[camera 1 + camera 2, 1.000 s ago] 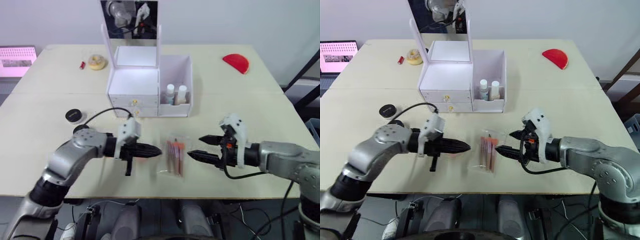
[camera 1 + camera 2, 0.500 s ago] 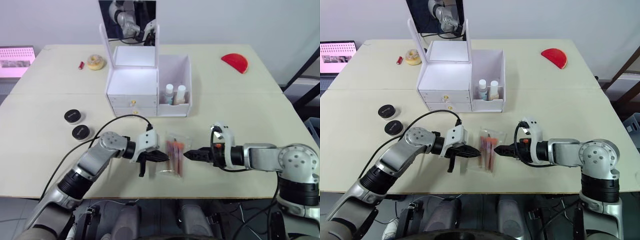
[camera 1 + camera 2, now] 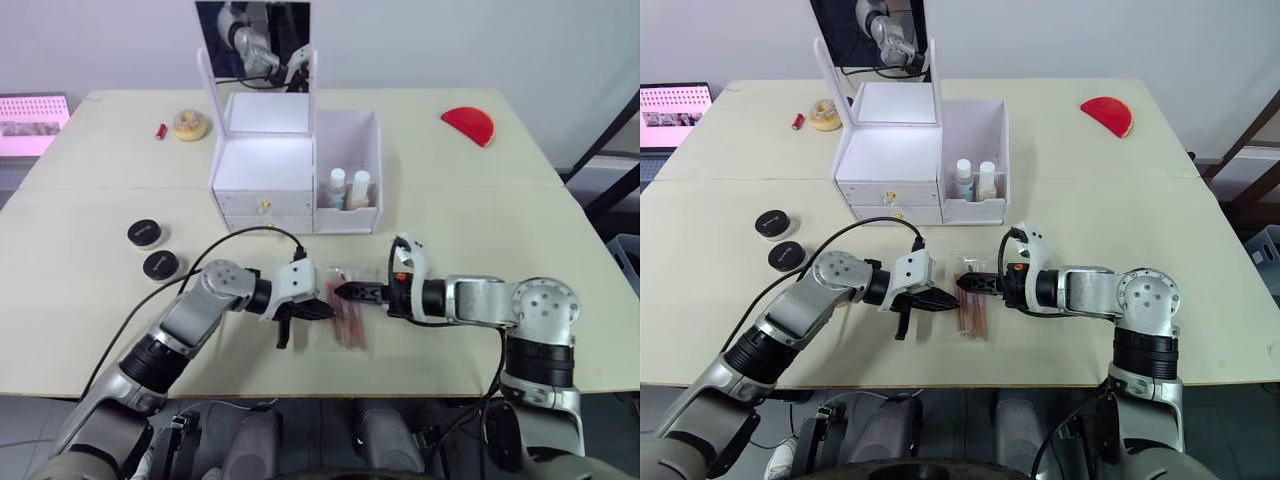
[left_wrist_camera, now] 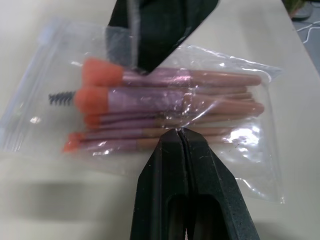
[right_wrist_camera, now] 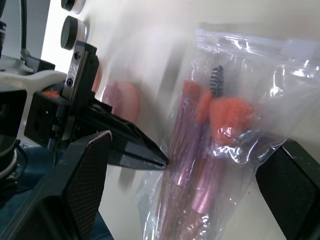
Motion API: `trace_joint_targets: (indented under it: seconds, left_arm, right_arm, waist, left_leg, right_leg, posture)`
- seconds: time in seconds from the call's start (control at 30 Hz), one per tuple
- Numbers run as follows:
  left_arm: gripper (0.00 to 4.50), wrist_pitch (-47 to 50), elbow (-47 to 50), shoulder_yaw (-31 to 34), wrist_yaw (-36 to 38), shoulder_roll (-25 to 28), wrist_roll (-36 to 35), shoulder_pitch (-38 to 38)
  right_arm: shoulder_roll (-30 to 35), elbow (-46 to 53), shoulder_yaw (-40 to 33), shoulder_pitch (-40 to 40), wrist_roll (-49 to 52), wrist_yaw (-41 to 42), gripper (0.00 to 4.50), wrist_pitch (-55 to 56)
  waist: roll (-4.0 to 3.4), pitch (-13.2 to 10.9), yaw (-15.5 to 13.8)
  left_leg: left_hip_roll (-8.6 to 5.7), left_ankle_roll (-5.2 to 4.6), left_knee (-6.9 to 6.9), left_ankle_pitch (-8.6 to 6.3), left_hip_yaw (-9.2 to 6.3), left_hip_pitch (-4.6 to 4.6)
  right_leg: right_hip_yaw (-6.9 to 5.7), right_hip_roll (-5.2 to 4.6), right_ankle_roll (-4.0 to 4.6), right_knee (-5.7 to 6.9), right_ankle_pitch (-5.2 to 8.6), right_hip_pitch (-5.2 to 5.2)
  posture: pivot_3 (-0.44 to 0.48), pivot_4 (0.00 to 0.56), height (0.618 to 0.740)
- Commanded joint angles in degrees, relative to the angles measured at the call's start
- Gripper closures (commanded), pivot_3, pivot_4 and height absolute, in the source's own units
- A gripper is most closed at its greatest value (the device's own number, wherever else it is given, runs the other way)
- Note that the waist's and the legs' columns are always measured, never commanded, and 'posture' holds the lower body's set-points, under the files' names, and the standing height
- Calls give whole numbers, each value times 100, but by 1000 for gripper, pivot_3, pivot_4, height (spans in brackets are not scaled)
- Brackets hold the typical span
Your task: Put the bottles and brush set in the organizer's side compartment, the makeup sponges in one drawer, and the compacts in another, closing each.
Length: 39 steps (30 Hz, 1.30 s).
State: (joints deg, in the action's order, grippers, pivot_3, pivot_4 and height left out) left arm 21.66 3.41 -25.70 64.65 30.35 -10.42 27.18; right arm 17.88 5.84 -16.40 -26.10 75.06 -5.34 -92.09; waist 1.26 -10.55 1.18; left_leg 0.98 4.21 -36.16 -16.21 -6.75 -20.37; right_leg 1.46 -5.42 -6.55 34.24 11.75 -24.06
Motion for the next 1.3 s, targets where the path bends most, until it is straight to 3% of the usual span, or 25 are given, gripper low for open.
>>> trace_joint_targets:
  seconds: [0.03, 0.27, 0.3, 0.63, 0.73, 0.97, 1.13, 1.3]
  left_arm:
    - [4500, -49, 178, 48, 42, -17, 25, 59]
    - [4500, -63, 212, 73, 32, -1, 25, 13]
    - [4500, -62, 213, 82, 23, -5, 18, 7]
    - [4500, -92, 221, 343, -19, -95, -214, 41]
    - [3652, 251, 398, 603, 108, -44, -548, 106]
    - [15, 1156, 1108, 1583, 264, 479, -1584, -45]
    - [15, 1840, 1400, 2417, 134, 871, -2363, -215]
    - [15, 2150, 1509, 2928, -151, 987, -2775, -391]
  right_arm:
    - [-31, -57, -44, -2, -59, -64, 957, -40]
    - [4, -31, -36, 14, -124, -26, 4256, -41]
    - [-8, -29, -39, 14, -139, -26, 4447, -41]
    - [11, -84, -257, -78, -170, 19, 4447, -32]
    - [31, -54, -365, -92, -75, 16, 4500, -37]
    - [243, 337, -452, -142, 479, 87, 4500, -34]
    - [930, 840, -234, -339, 1005, 558, 4500, 111]
    - [1673, 1146, -146, -1349, 1126, 1541, 4500, 729]
  waist:
    - [-1, 0, -1]
    - [-2, -1, -5]
    - [-2, -1, -6]
    - [-3, -2, -6]
    - [-3, -2, -5]
    - [-9, -5, 12]
    - [-18, -11, 14]
    - [-20, -14, 11]
  left_leg:
    - [0, 0, 0, 0, 0, 0]
    - [-1, 0, 2, 0, 0, -7]
    - [0, 0, 3, 0, 0, -6]
    - [0, 0, 3, 0, -1, -6]
    - [0, 0, 3, 0, -1, -7]
    - [0, 0, 6, 0, -1, -9]
    - [0, -1, 8, 0, -2, -11]
    - [0, -1, 5, 0, -1, -12]
  right_leg:
    - [0, 0, 0, 0, 0, 0]
    - [0, 0, -4, -4, 3, -2]
    - [0, 0, -5, -4, 3, -2]
    - [0, 0, -5, -4, 3, -2]
    - [0, 0, -5, -4, 3, -3]
    - [0, 0, -5, -4, 4, -7]
    - [0, -1, -15, -7, 11, -9]
    - [0, 0, -22, -11, 16, -9]
  posture:
    - [0, 150, 740]
    - [0, 150, 740]
    - [0, 150, 740]
    - [0, 150, 740]
    - [0, 150, 740]
    - [0, 150, 740]
    - [0, 150, 740]
    - [0, 150, 740]
